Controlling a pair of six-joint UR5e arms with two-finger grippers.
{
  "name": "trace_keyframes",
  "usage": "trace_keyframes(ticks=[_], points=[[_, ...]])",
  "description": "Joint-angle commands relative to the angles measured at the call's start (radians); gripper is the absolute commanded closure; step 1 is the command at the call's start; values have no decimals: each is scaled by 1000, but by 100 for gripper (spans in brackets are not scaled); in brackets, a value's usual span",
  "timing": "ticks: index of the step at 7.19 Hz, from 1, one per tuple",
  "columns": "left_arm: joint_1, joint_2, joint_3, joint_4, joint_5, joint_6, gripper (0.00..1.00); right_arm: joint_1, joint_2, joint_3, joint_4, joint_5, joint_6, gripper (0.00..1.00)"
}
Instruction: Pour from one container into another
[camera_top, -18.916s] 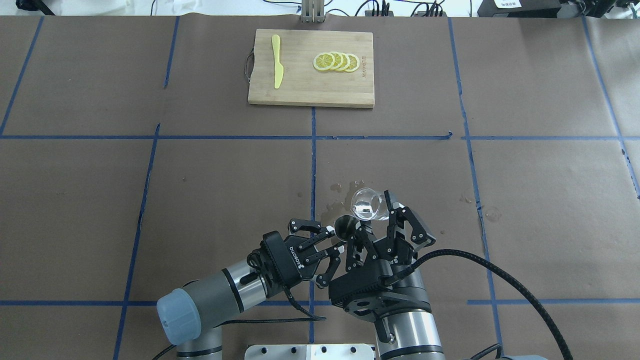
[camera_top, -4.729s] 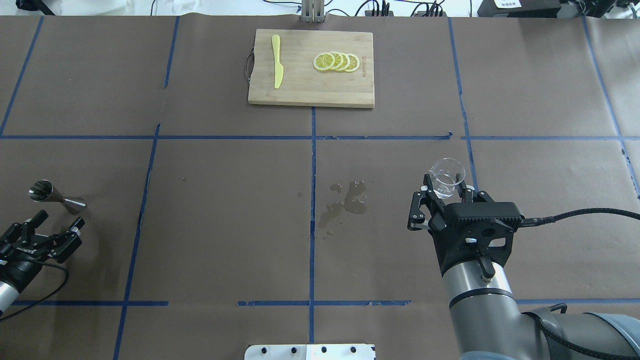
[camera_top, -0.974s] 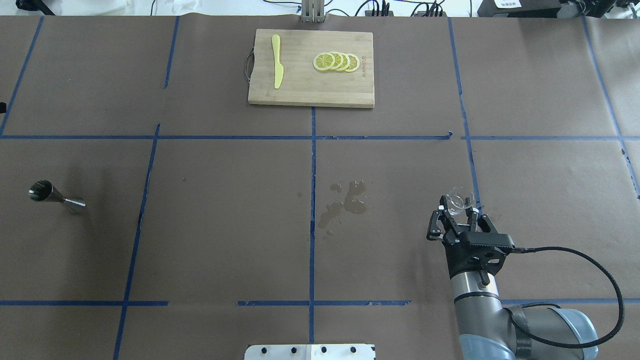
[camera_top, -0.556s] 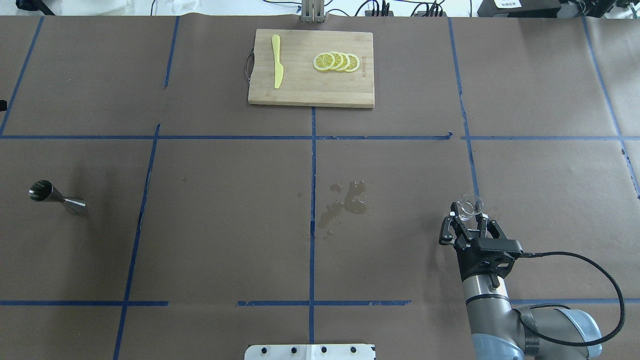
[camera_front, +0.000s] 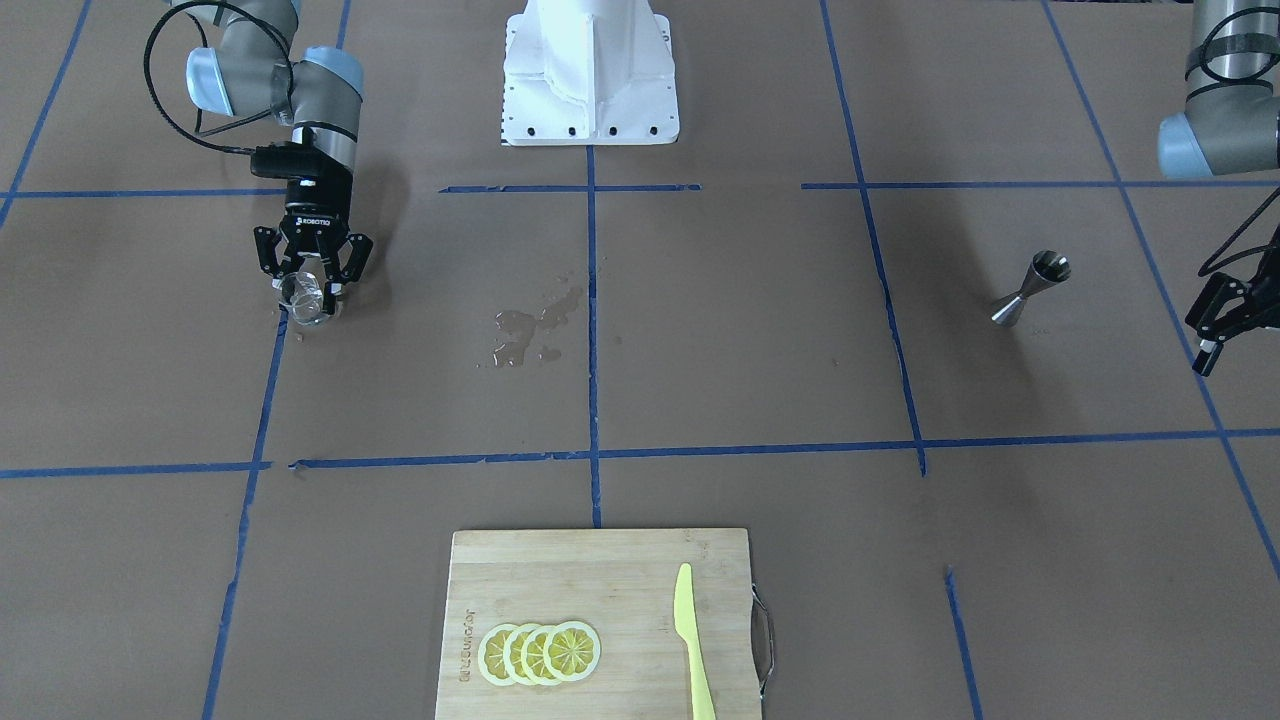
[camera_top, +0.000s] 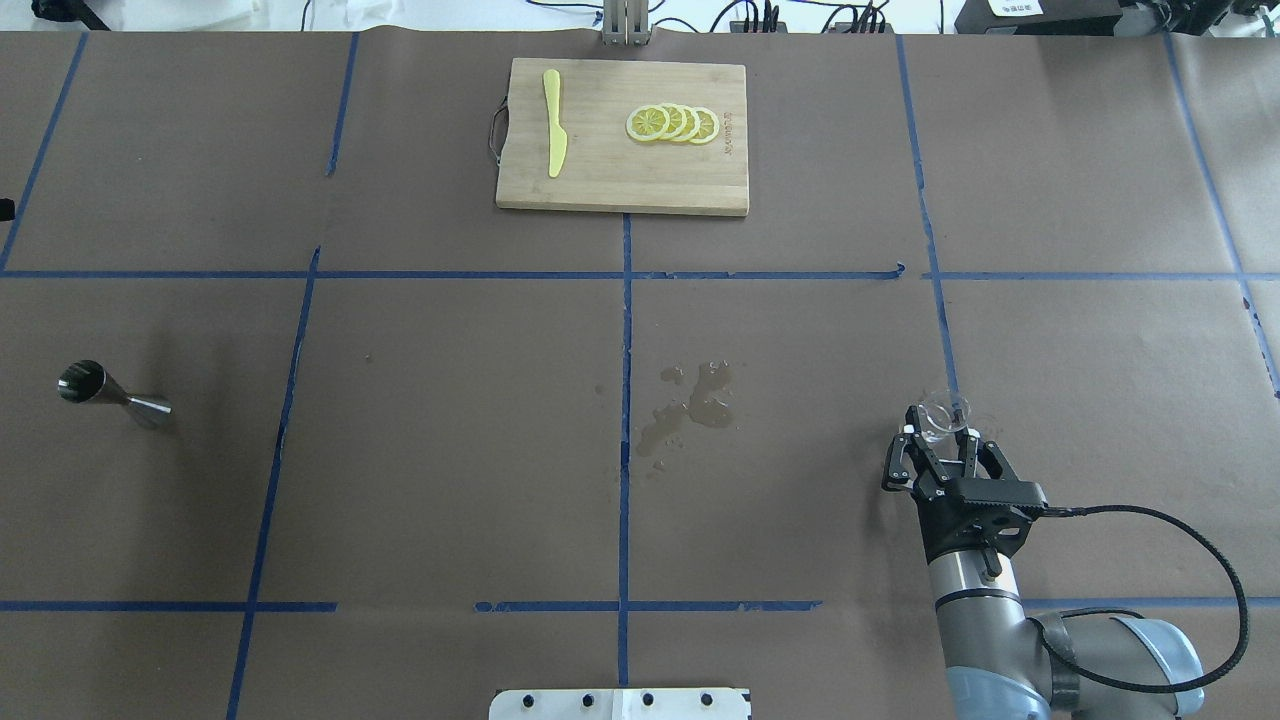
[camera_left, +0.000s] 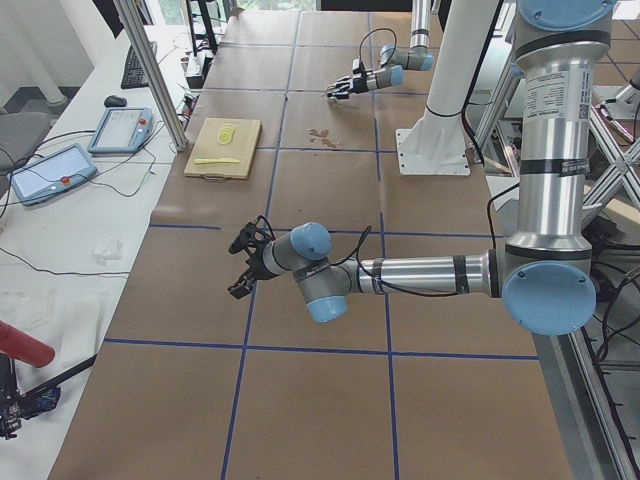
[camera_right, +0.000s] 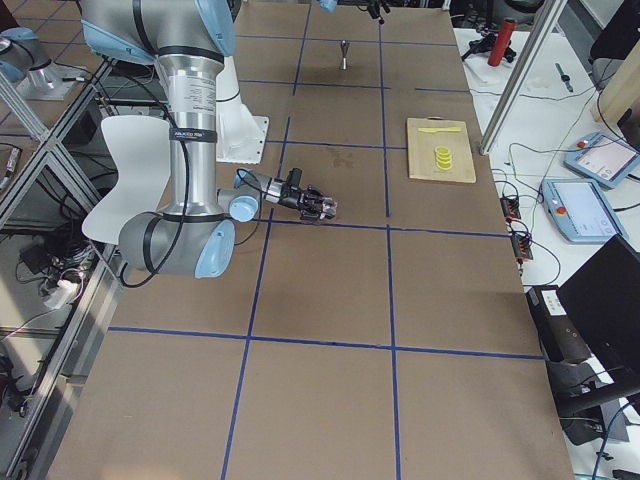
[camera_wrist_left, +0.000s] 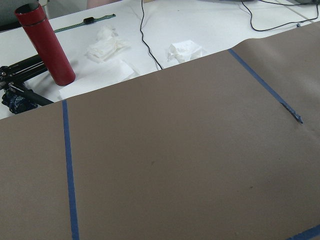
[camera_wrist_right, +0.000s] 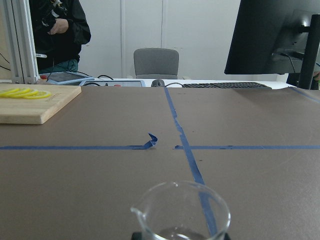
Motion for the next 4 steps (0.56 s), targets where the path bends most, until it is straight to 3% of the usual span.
trace_keyframes(ticks=[1, 2, 3, 4], points=[[0, 0, -8, 0, 0, 0, 0, -1, -2, -3, -1, -1, 1, 100], [0, 0, -12, 0, 0, 0, 0, -1, -9, -2, 0, -1, 1, 97], [0, 0, -13, 0, 0, 0, 0, -2, -11, -2, 0, -1, 4, 74], [0, 0, -13, 0, 0, 0, 0, -2, -11, -3, 0, -14, 22, 37]])
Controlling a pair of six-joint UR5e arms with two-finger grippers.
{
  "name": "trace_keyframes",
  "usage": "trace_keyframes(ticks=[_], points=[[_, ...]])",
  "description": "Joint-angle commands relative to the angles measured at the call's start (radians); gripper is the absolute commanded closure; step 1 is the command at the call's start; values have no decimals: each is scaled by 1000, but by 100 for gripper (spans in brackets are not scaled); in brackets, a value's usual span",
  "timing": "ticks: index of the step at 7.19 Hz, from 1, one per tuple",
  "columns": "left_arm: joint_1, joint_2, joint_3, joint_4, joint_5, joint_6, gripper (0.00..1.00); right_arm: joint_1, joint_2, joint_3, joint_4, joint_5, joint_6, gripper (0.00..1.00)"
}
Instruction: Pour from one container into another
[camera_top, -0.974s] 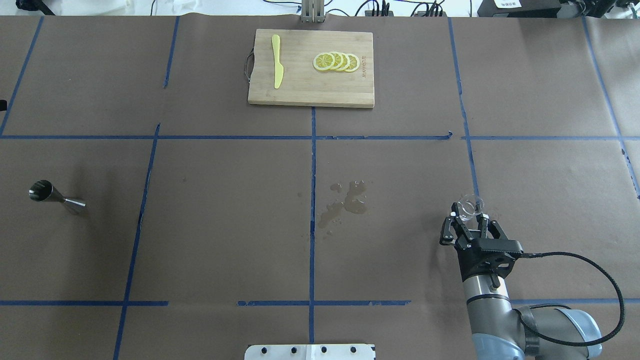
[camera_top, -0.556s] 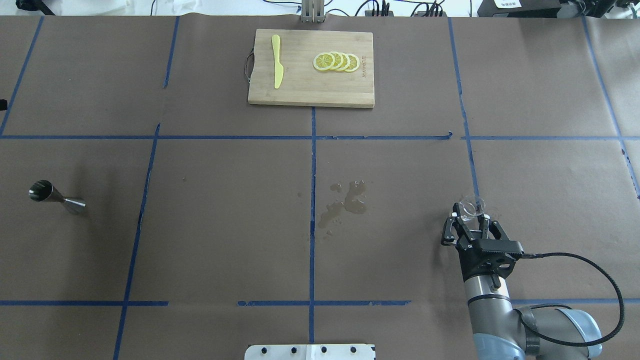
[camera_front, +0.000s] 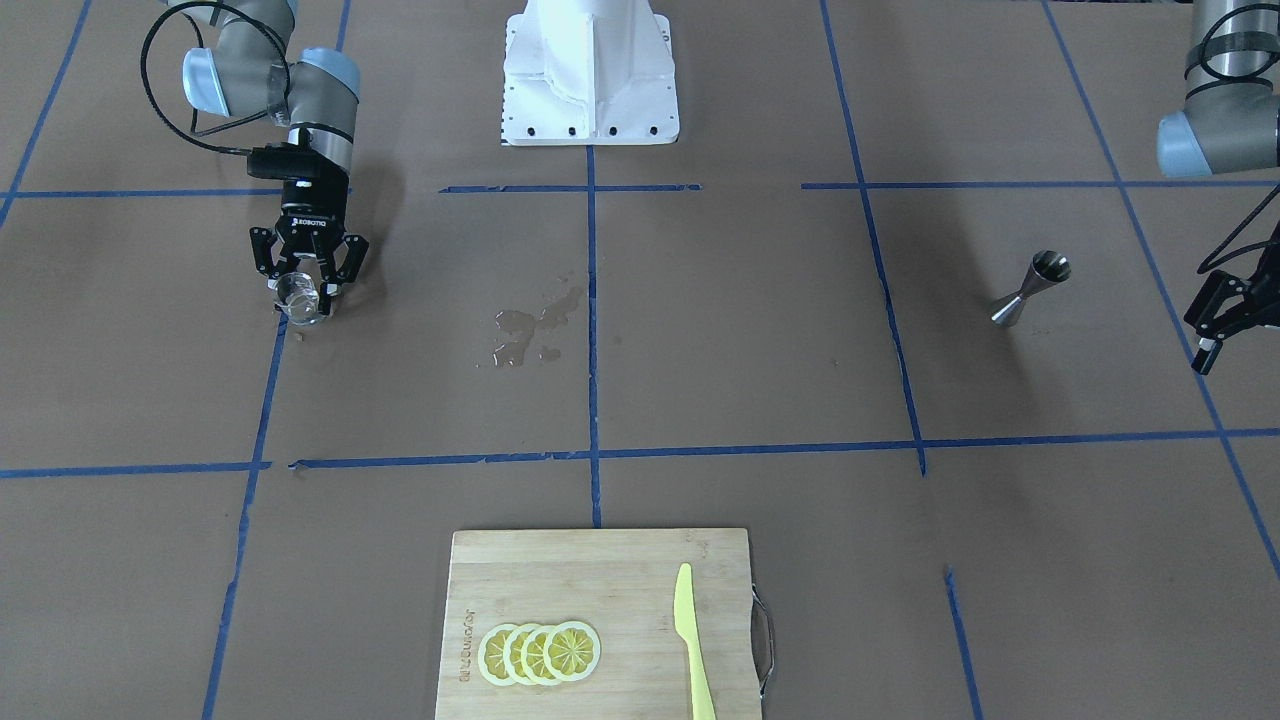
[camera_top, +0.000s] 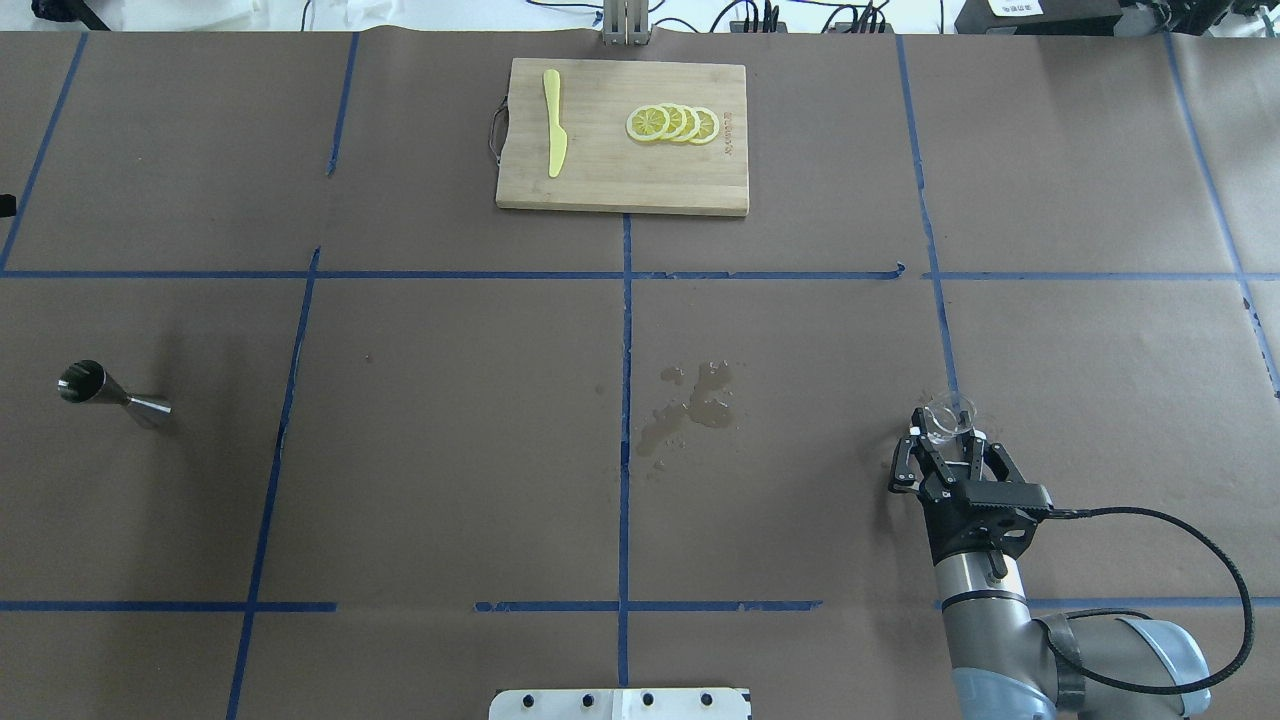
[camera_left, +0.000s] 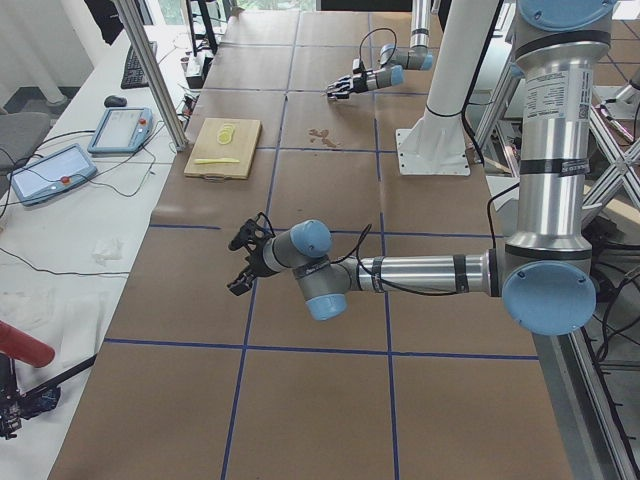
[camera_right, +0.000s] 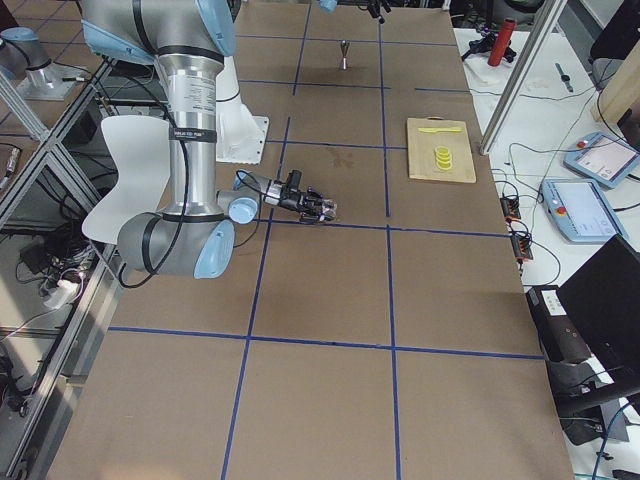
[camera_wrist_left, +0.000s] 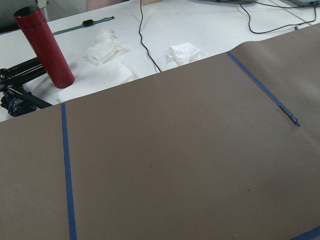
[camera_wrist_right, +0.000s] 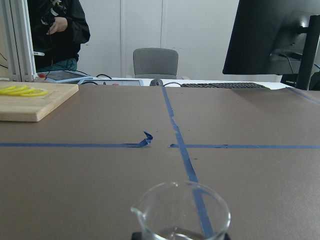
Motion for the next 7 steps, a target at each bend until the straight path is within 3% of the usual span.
trace_keyframes(ticks=[1, 7], points=[[0, 0, -1, 0, 0, 0, 0, -4, -1, 0, 0, -23, 16, 0], [0, -1, -9, 0, 2, -15, 0, -62, -32, 36, 0, -66, 10, 0]])
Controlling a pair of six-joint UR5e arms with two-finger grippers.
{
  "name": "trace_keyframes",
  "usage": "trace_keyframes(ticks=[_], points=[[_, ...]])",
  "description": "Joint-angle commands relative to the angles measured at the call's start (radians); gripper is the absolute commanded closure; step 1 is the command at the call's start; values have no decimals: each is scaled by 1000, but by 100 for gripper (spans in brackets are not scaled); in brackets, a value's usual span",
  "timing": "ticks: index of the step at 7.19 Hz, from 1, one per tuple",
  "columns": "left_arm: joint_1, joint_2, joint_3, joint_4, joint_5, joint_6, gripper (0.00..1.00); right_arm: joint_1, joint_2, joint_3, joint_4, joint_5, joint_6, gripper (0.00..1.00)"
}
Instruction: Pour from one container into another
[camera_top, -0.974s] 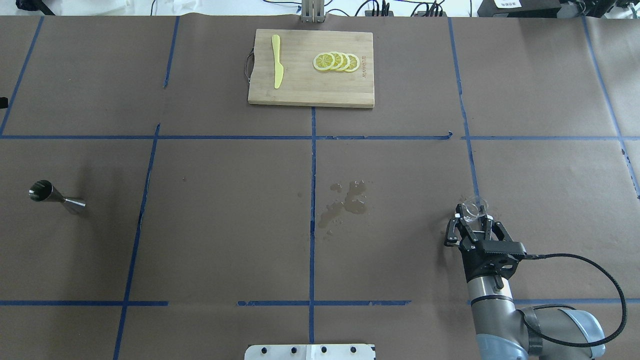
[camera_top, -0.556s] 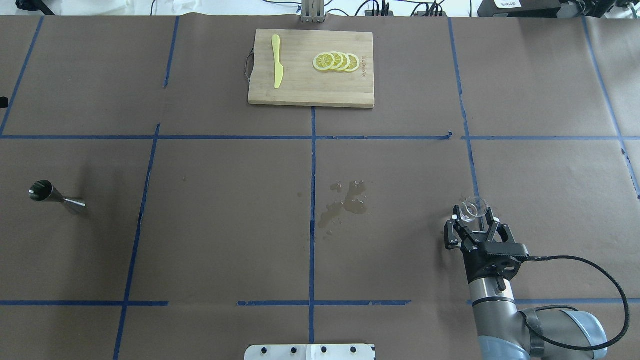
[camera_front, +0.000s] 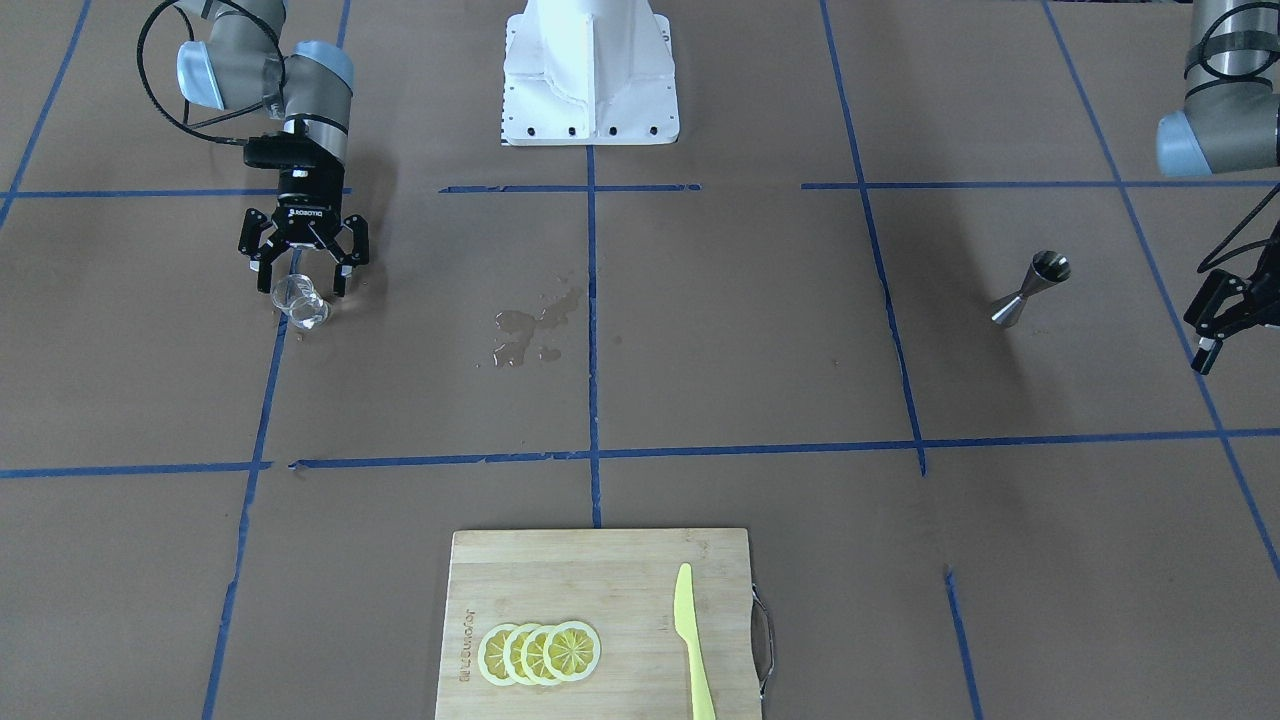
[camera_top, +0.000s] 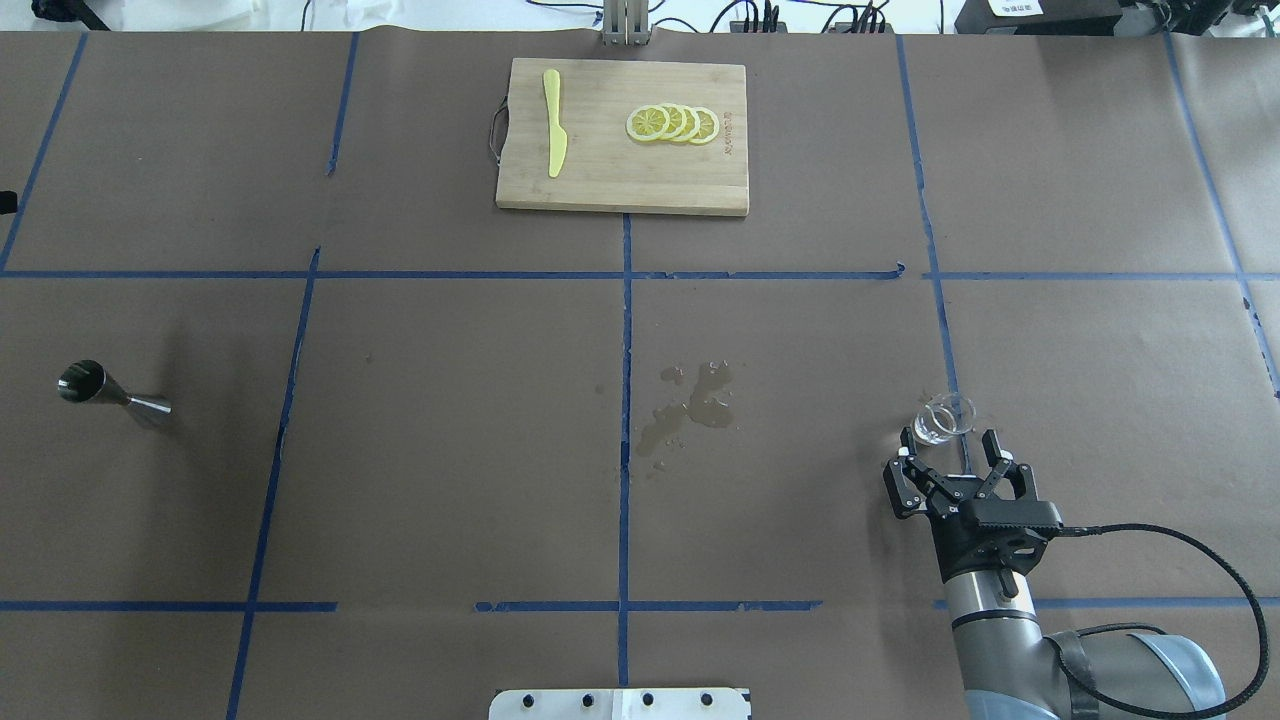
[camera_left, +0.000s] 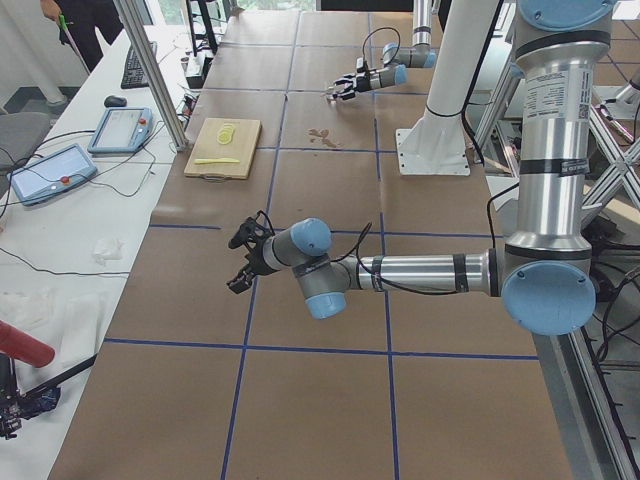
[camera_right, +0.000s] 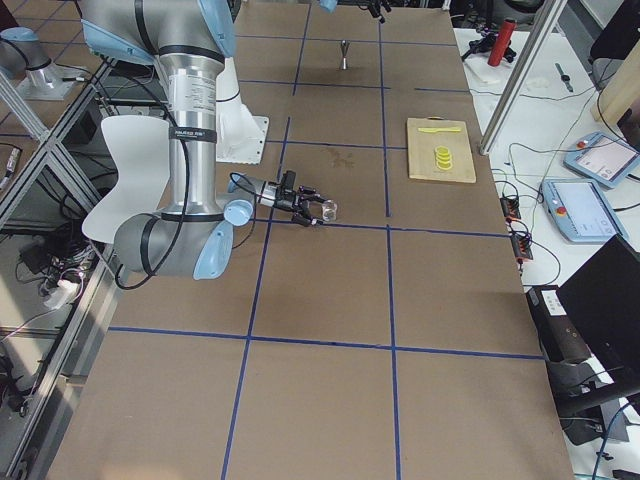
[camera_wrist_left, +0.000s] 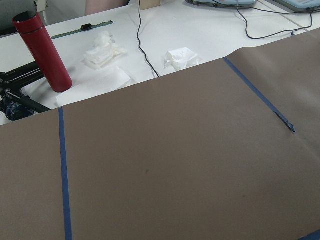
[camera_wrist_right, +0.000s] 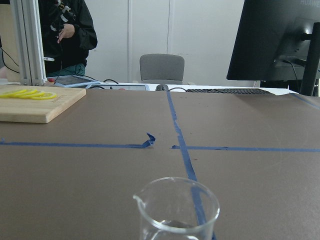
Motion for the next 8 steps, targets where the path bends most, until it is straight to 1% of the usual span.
trace_keyframes(ticks=[1, 2, 3, 4, 5, 6, 7, 8], points=[[0, 1, -6, 0, 0, -2, 0, -52, -65, 71, 0, -25, 1, 0], [0, 1, -8, 0, 0, -4, 0, -91, -118, 136, 0, -39, 3, 0], [0, 1, -8, 0, -2, -4, 0, -115, -133, 158, 0, -44, 3, 0], [0, 1, -9, 0, -2, -4, 0, -132, -197, 225, -2, -33, 1, 0], [0, 3, -9, 0, -2, -4, 0, -139, -273, 260, 21, -13, 1, 0], [0, 6, -15, 0, -2, -4, 0, -139, -330, 260, 125, 0, -8, 0], [0, 5, -15, 0, -3, -13, 0, -135, -382, 260, 187, 10, -11, 0], [0, 5, -15, 0, -3, -16, 0, -132, -413, 251, 237, 37, -31, 0]])
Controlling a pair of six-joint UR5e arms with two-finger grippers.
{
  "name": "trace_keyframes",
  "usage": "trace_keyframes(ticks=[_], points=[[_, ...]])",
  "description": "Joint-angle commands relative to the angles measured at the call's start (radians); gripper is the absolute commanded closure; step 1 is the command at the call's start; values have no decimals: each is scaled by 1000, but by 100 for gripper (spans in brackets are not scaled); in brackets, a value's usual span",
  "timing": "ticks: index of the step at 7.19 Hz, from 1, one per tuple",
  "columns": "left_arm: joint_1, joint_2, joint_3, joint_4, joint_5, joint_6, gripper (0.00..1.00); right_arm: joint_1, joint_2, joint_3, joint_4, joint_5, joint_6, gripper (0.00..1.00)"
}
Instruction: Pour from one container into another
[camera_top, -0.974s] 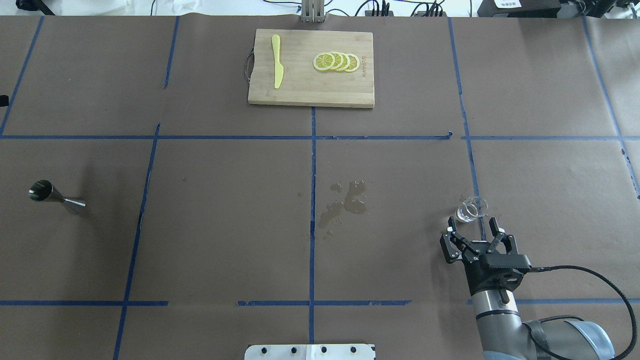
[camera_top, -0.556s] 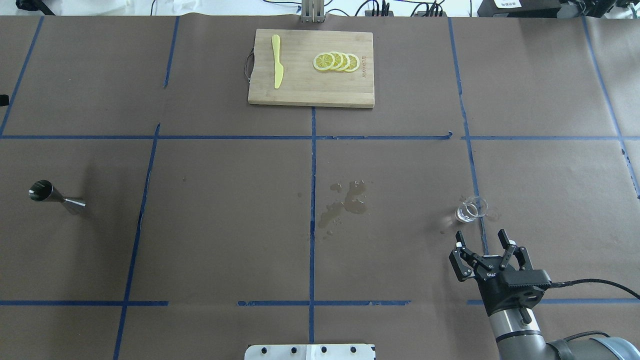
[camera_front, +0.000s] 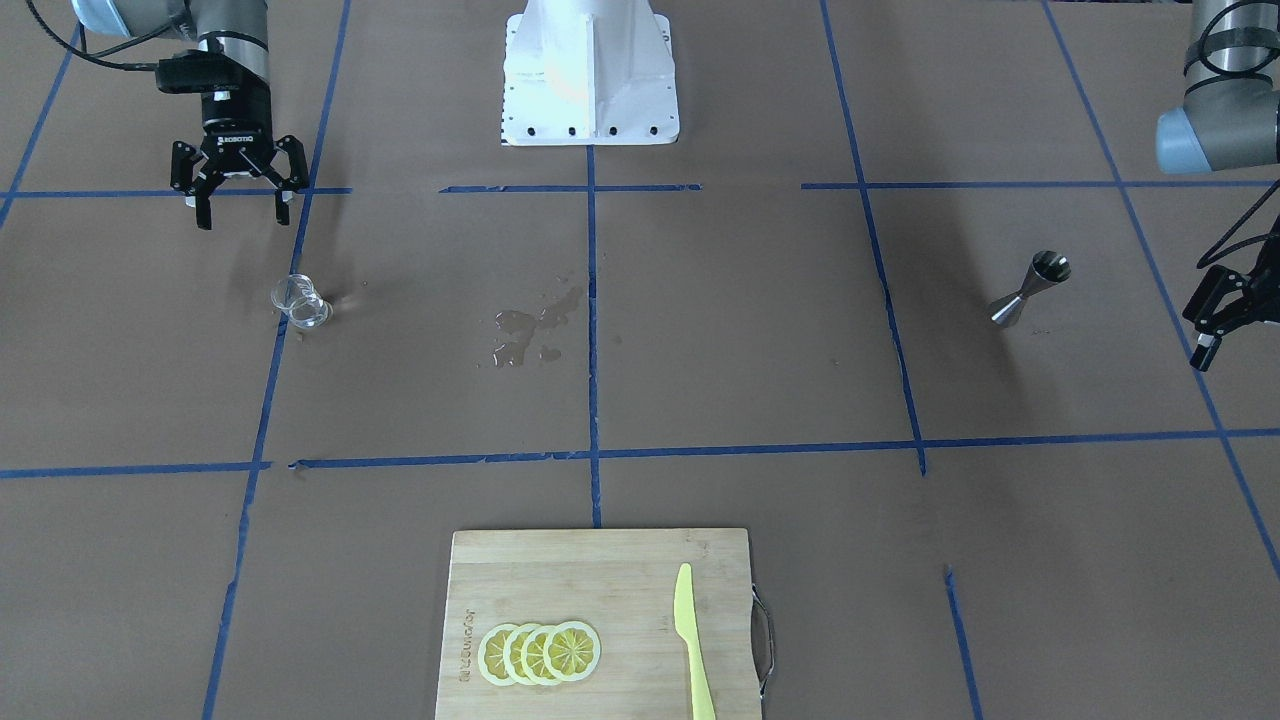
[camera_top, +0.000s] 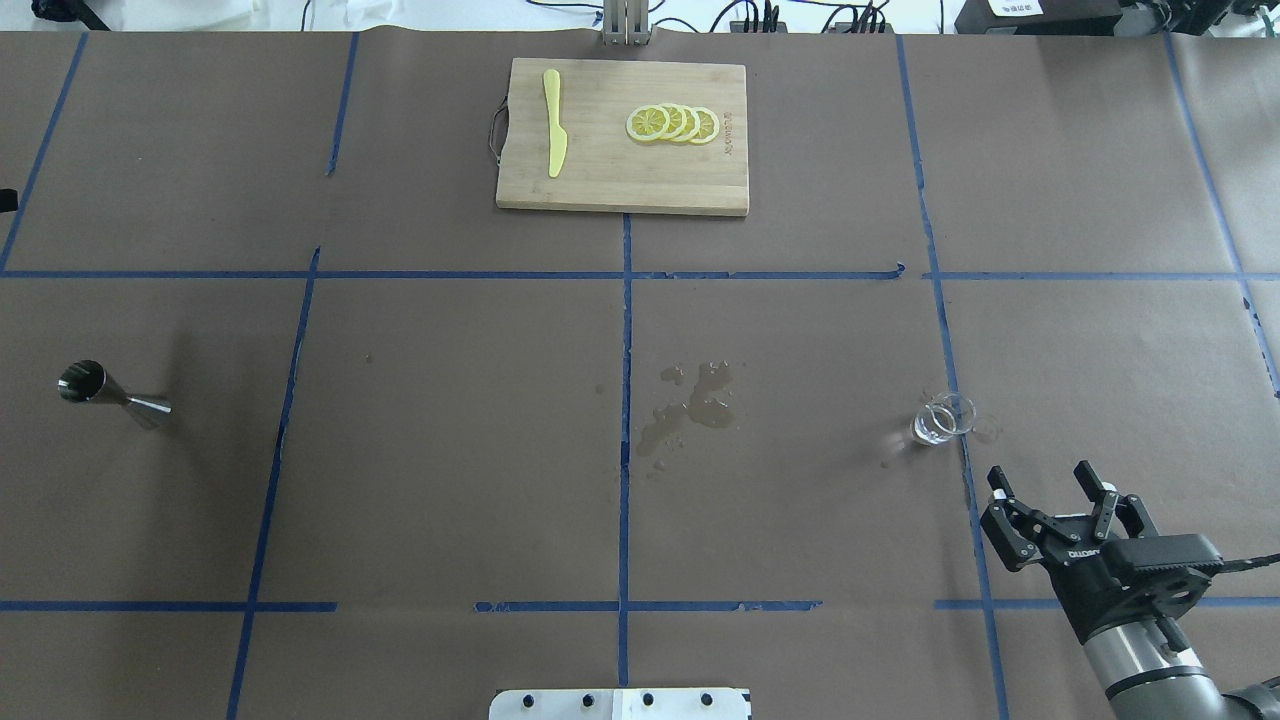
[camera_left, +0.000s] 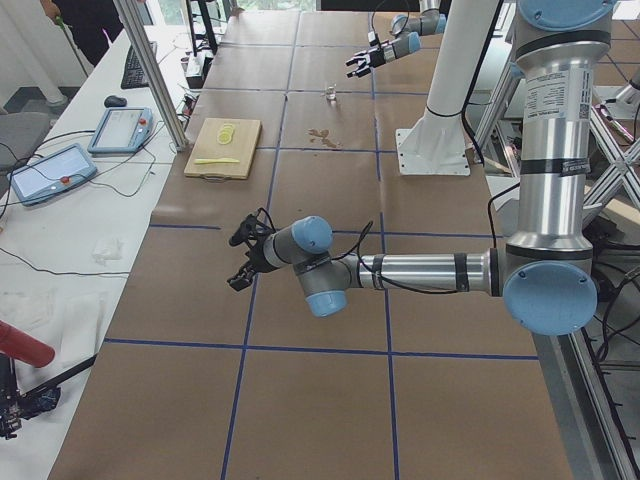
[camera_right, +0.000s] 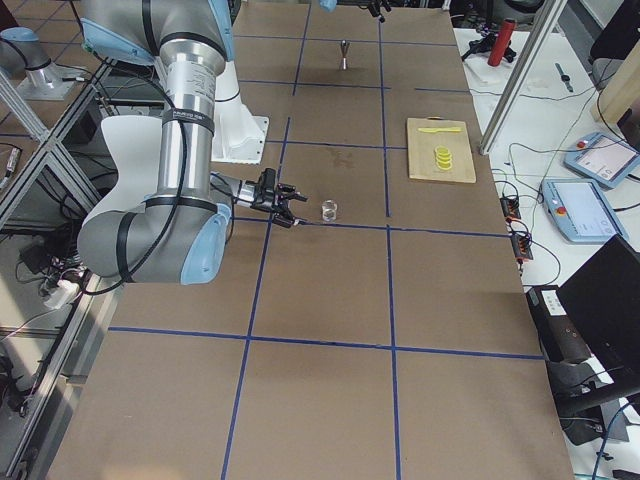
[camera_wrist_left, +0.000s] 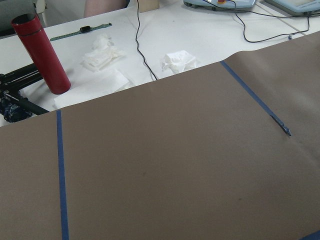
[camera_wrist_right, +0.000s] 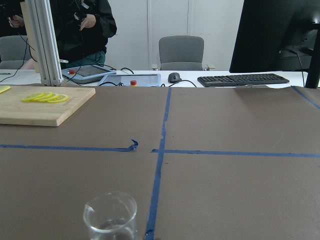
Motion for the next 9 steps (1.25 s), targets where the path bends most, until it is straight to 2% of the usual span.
trace_keyframes(ticks=[1, 3, 5, 6, 7, 8, 9], points=[[0, -1, 1, 0, -1, -7, 0, 13, -54, -26, 124, 41, -65, 0], [2, -3, 1, 2, -1, -8, 0, 151, -35, -61, 346, 176, -311, 0], [2, -3, 7, 6, -5, -7, 0, 359, 1, -64, 448, 382, -519, 0], [2, -8, 2, 65, -14, -5, 0, 491, 46, -66, 450, 543, -602, 0], [-2, -35, 2, 136, -87, -5, 0, 639, 75, -66, 450, 722, -692, 0], [-43, -78, 1, 249, -150, 1, 0, 781, 128, -105, 447, 860, -765, 0], [-93, -101, -1, 338, -216, 22, 0, 899, 190, -185, 448, 1015, -775, 0]])
